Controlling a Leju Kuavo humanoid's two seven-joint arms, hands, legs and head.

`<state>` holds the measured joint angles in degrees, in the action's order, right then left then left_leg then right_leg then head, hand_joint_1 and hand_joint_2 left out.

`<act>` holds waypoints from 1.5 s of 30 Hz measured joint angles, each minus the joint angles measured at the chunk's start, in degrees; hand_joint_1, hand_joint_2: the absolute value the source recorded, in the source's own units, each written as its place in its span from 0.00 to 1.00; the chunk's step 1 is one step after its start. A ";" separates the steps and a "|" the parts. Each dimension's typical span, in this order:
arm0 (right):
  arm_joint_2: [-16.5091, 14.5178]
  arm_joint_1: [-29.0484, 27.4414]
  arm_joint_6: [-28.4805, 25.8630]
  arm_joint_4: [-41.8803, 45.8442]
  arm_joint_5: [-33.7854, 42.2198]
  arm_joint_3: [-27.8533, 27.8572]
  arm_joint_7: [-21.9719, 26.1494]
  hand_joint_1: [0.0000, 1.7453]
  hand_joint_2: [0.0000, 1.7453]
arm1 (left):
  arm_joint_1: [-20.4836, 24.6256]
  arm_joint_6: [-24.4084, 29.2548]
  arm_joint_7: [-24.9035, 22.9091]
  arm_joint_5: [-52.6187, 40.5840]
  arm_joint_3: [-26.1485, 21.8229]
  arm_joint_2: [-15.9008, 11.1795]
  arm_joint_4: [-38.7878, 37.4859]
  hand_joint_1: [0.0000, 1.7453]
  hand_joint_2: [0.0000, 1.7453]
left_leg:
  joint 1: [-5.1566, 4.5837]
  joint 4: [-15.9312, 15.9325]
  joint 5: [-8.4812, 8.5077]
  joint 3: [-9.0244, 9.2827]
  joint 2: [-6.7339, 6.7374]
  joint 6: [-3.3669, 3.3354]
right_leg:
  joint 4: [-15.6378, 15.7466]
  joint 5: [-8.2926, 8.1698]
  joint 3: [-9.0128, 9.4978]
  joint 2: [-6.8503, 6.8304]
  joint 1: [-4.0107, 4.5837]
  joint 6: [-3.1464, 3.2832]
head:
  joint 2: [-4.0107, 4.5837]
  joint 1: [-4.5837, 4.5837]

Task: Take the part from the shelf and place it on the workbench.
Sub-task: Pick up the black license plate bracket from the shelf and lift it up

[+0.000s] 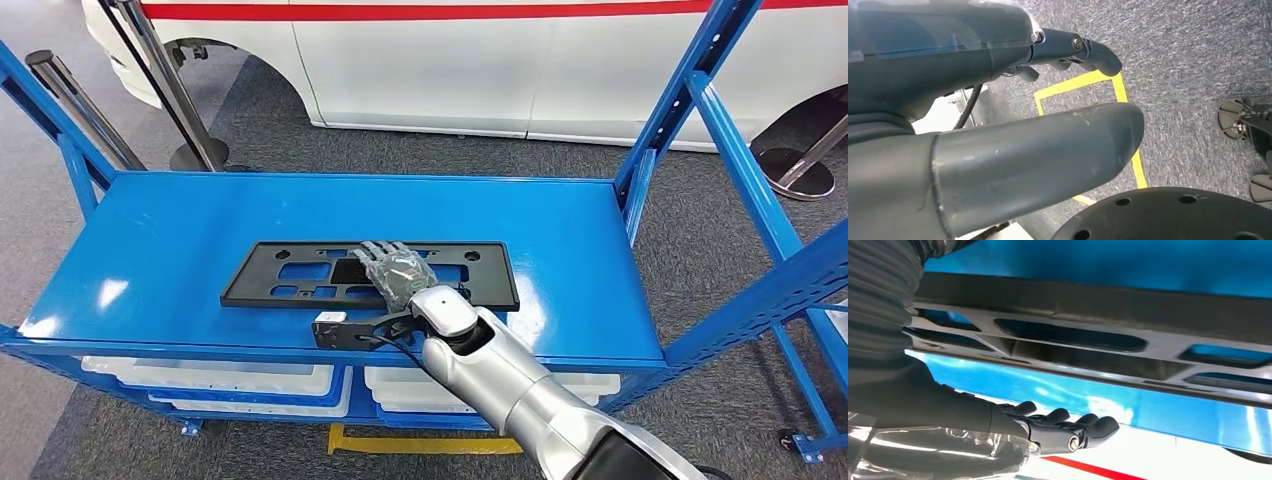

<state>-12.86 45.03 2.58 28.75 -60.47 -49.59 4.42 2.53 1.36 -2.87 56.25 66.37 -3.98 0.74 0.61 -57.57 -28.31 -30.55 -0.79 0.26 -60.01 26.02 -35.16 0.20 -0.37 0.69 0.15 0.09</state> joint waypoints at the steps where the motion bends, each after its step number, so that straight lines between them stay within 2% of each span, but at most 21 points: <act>1: -0.01 0.03 -0.01 -0.20 -0.13 0.10 -0.04 0.00 1.00 | 0.01 0.00 0.01 0.02 0.20 0.00 0.00 0.00 0.00 | 0.00 0.00 0.00 0.00 0.00 0.00 | 0.00 0.00 0.00 0.00 0.00 0.00 | 0.00 0.00; 8: -0.09 0.10 -0.08 -1.11 -0.77 0.60 -0.74 0.00 1.00 | 0.03 0.00 0.02 0.19 0.86 0.00 0.00 0.00 0.00 | 0.00 -0.01 0.00 0.00 0.00 0.00 | 0.01 0.00 0.01 0.00 -0.01 0.00 | 0.00 0.00; 9: -0.09 0.14 -0.11 -1.25 -1.40 0.61 -1.34 0.08 1.00 | 0.04 0.01 0.02 0.33 0.87 0.01 0.00 0.00 0.00 | 0.00 -0.01 0.00 0.00 0.00 0.00 | 0.01 0.00 0.01 0.00 -0.01 0.00 | 0.00 0.00; 12: -0.04 0.36 -0.20 -1.88 -4.14 0.61 -3.61 0.82 1.00 | 0.05 0.02 -0.08 1.05 0.90 0.02 0.00 0.00 0.00 | 0.00 -0.01 0.00 0.00 0.00 0.00 | 0.01 0.00 0.00 0.00 -0.01 0.00 | 0.00 0.00; 13: 0.01 0.43 -0.20 -2.12 -4.87 0.61 -4.18 0.99 1.00 | 0.06 0.02 -0.21 1.36 0.90 0.02 0.00 0.00 0.00 | 0.00 -0.01 0.00 0.01 0.00 0.00 | 0.01 0.00 0.00 0.00 -0.01 0.00 | 0.00 0.00; 42: 1.12 0.26 0.44 -2.77 -7.59 4.09 -4.06 1.00 1.00 | 0.11 0.22 -0.44 4.15 2.30 0.05 0.00 0.00 0.00 | 0.00 -0.01 0.00 0.03 0.01 0.00 | 0.01 0.00 0.01 0.00 -0.01 0.00 | 0.00 0.00; 45: 1.12 0.23 0.50 -2.77 -7.66 4.30 -4.00 1.00 1.00 | 0.11 0.21 -0.16 4.30 2.31 0.06 0.00 0.00 0.75 | 0.00 -0.01 0.00 0.03 0.01 0.00 | 0.01 0.00 0.02 0.00 -0.01 0.00 | 0.00 0.00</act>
<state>-11.74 45.26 3.08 25.99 -68.13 -45.29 0.42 2.64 1.57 -3.03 60.55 68.68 -3.92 0.74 0.60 -57.59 -28.32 -30.52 -0.78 0.26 -60.00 26.01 -35.14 0.20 -0.38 0.68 0.15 0.09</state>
